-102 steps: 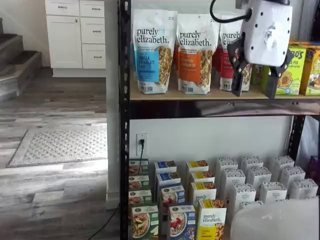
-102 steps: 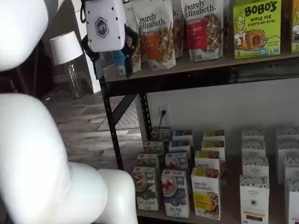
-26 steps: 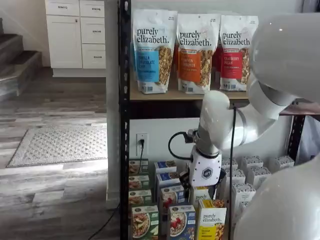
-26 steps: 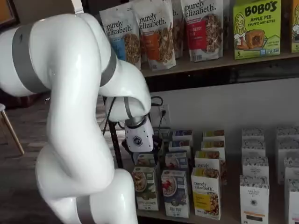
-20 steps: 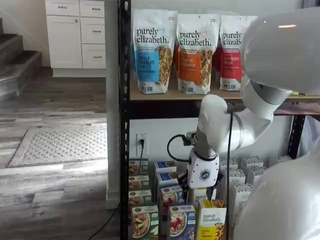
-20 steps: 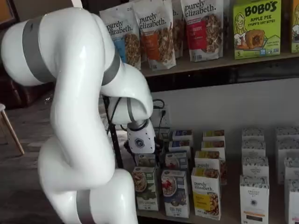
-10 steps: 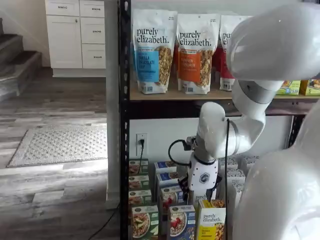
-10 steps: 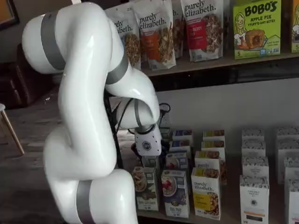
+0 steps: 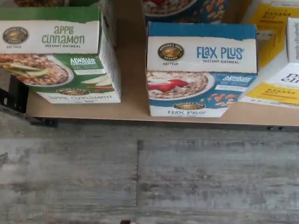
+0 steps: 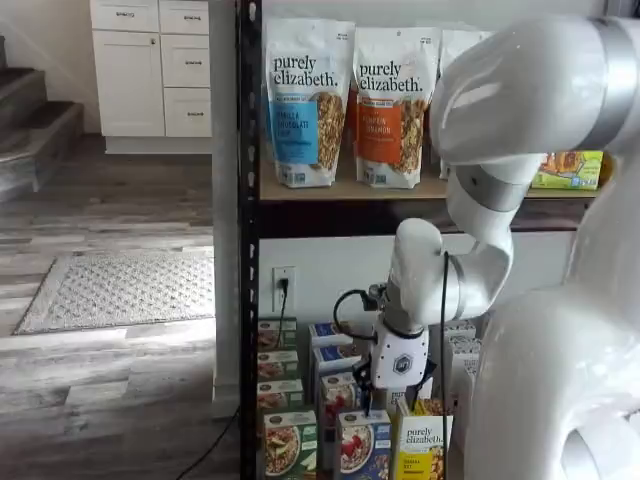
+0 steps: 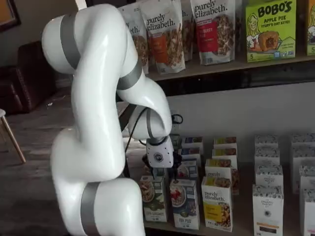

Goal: Pick up the blue and white box that is on the bottom shelf, the second box from the left

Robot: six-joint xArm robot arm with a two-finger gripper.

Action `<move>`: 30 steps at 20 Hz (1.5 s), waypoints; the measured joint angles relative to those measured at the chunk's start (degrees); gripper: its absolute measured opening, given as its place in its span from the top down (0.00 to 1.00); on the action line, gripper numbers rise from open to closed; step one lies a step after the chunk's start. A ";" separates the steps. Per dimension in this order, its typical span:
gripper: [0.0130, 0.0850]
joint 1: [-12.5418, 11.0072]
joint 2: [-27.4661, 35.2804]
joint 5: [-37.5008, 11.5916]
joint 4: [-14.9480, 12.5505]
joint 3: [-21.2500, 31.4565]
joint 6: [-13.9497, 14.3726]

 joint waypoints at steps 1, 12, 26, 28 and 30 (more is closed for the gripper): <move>0.00 0.09 0.98 -0.36 -0.20 -0.58 0.27; 0.00 0.01 12.23 -4.34 1.34 -7.78 -1.38; 0.00 -1.42 25.07 -6.22 0.04 -18.76 -1.55; 0.00 -1.73 26.50 -6.40 0.00 -20.19 -1.84; 0.00 -2.03 27.91 -6.06 -0.46 -21.82 -1.67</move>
